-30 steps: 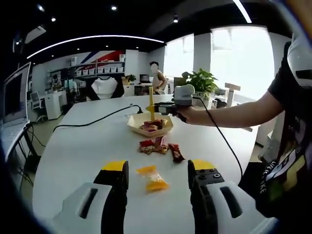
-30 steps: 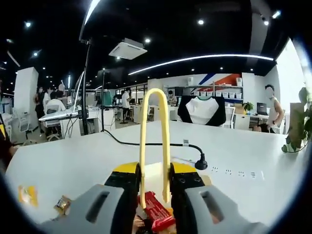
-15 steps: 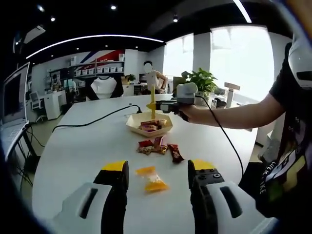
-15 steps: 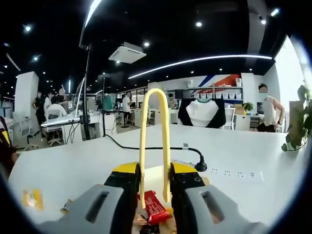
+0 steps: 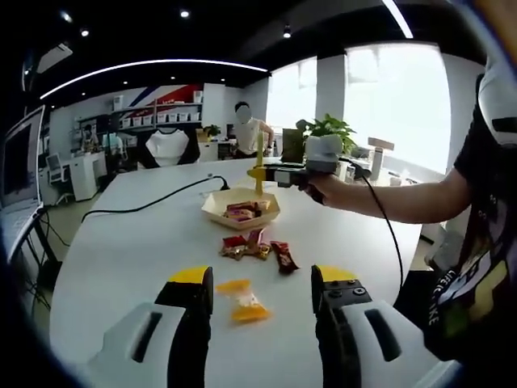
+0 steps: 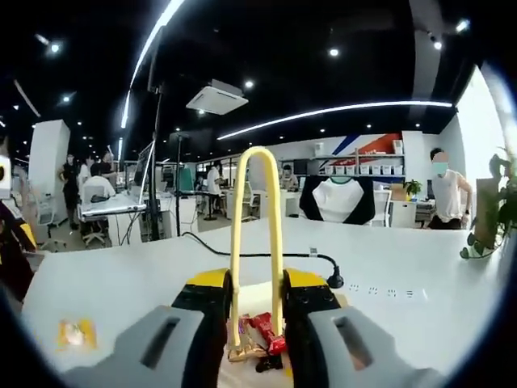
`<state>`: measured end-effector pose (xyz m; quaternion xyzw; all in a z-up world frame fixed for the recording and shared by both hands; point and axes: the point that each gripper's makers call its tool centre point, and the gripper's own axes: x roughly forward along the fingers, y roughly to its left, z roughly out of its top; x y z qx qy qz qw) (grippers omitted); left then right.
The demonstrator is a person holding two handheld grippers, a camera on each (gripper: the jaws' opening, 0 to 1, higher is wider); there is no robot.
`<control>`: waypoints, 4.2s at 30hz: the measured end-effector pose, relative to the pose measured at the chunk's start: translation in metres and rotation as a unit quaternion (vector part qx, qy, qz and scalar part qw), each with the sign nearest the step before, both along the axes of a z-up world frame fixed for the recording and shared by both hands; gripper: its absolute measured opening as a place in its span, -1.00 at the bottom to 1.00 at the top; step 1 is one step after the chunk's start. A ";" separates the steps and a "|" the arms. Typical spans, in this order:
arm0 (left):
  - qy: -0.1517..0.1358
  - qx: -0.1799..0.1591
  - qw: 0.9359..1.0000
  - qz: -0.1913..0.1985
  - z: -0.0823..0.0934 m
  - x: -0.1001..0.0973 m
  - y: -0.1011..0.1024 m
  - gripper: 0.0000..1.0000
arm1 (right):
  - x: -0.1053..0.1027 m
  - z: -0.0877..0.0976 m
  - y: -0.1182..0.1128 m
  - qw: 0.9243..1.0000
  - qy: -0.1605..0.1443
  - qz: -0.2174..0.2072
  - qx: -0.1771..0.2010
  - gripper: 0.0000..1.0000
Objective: Place the target food into the container with the food tongs after gripping and lifting it, then release it inside without dropping or visibly crushing the food.
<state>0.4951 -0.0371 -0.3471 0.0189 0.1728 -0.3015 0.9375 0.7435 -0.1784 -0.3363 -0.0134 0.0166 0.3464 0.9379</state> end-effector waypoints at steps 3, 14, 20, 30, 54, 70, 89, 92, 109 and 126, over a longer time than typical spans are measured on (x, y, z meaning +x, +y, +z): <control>-0.003 0.000 1.000 -0.006 0.001 -0.001 -0.005 0.04 | -0.014 0.001 -0.001 1.000 -0.002 0.004 0.003 -0.57; -0.003 -0.002 1.000 -0.019 -0.002 -0.002 -0.017 0.04 | -0.056 -0.006 -0.009 1.000 0.009 0.003 0.026 -0.56; -0.002 0.002 0.999 -0.034 -0.010 0.002 -0.033 0.04 | -0.068 -0.007 -0.017 0.999 0.014 -0.004 0.033 -0.56; 0.003 0.004 0.999 -0.053 -0.015 0.002 -0.048 0.04 | -0.093 0.004 -0.030 0.998 0.009 -0.019 0.058 -0.55; 0.012 0.011 0.999 -0.050 -0.015 0.000 -0.029 0.03 | -0.126 -0.064 0.023 0.980 0.087 -0.161 0.076 -0.54; 0.009 0.010 0.999 -0.043 -0.014 0.002 -0.021 0.01 | -0.136 -0.069 0.029 0.991 0.031 -0.125 -0.024 -0.55; 0.008 0.017 0.999 -0.043 -0.011 0.002 -0.031 0.01 | -0.132 -0.068 -0.016 0.999 0.044 -0.013 0.025 -0.55; 0.006 0.018 0.999 -0.045 -0.011 0.002 -0.035 0.01 | -0.130 -0.067 -0.026 0.999 0.037 -0.012 0.015 -0.55; 0.007 0.017 0.999 -0.049 -0.010 0.000 -0.043 0.00 | -0.122 -0.055 -0.046 0.994 0.072 -0.056 0.064 -0.54; -0.002 0.003 0.999 -0.042 -0.003 -0.002 -0.029 0.00 | -0.116 -0.068 -0.032 0.982 0.050 -0.182 0.022 -0.53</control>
